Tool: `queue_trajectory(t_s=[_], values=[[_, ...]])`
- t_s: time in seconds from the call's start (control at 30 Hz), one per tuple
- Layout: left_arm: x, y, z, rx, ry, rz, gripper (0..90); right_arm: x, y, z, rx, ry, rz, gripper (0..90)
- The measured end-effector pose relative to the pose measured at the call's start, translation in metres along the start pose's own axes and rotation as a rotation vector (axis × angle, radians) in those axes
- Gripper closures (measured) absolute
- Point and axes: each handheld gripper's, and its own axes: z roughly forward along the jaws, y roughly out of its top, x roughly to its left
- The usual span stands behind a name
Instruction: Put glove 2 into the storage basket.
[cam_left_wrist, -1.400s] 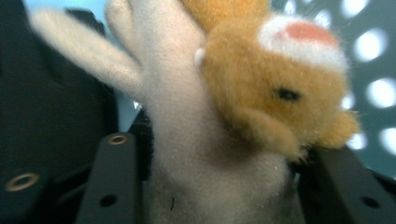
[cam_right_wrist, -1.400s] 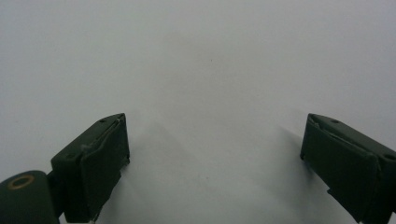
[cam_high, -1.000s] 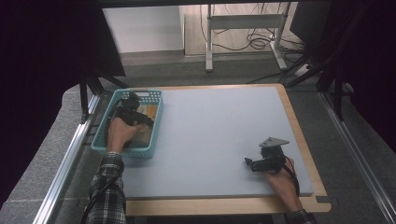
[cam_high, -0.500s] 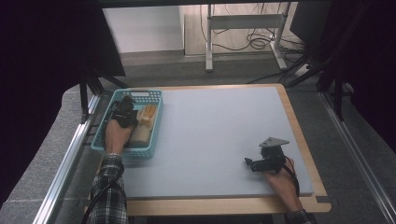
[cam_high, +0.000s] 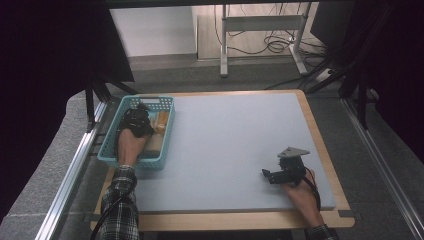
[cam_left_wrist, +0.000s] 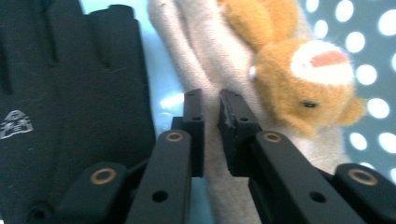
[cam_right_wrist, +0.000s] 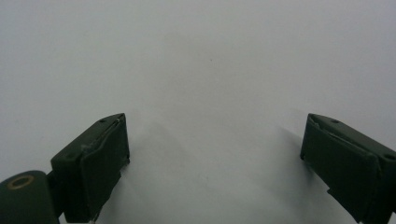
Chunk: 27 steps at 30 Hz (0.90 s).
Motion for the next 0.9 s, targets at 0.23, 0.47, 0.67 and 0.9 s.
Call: queue_trajectory(t_s=[0.23, 0.47, 0.67, 0.9], values=[[0.007, -0.003, -0.010, -0.051, 0.020, -0.008, 65.1, 0.000, 0.000, 0.000, 0.000, 0.000, 0.000, 7.5], [0.011, -0.006, -0.019, -0.086, 0.045, -0.003, 52.8, 0.000, 0.000, 0.000, 0.000, -0.001, 0.000, 7.5], [0.016, -0.009, -0.024, -0.103, 0.054, -0.007, 48.4, 0.000, 0.000, 0.000, 0.000, -0.001, 0.000, 7.5], [0.022, -0.013, -0.031, -0.123, 0.050, -0.018, 42.6, 0.000, 0.000, 0.000, 0.000, -0.001, 0.000, 7.5]])
